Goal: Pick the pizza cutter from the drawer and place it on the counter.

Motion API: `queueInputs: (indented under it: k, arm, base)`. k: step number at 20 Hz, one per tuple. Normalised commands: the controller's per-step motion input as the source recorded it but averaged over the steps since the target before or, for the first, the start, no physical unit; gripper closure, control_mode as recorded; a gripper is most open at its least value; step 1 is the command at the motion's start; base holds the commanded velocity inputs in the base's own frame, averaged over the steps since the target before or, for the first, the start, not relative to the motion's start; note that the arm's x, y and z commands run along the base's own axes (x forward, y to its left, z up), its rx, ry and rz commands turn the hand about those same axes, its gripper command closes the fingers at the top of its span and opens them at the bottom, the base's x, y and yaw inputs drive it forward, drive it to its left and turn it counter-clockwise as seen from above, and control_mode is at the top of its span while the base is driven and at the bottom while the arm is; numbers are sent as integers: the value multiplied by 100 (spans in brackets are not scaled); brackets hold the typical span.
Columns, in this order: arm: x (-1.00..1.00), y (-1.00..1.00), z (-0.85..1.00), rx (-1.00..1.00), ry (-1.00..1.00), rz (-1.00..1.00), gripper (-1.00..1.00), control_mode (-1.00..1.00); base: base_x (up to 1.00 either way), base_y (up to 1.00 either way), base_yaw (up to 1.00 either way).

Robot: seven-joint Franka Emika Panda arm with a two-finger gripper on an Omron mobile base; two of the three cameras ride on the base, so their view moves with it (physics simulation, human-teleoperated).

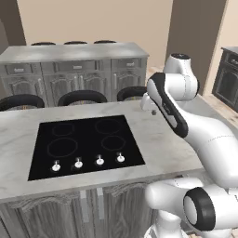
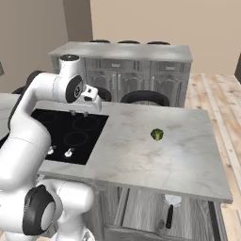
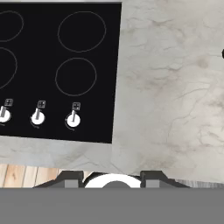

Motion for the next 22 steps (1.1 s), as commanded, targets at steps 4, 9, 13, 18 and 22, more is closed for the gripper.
queueInputs:
  k: [4,9,13,18,22]
  arm:
    - [0,0,0,0,0,0,-100,100]
    - [0,0,0,0,0,0,-100,100]
    - [0,0,0,0,0,0,-100,100]
    - [0,0,0,0,0,0,-100,100]
    - [0,0,0,0,0,0,-100,100]
  base:
    - [0,0,0]
    - [-5,0,-1]
    - [-31,0,-22]
    - [-46,-1,-31]
    - [-27,0,-31]
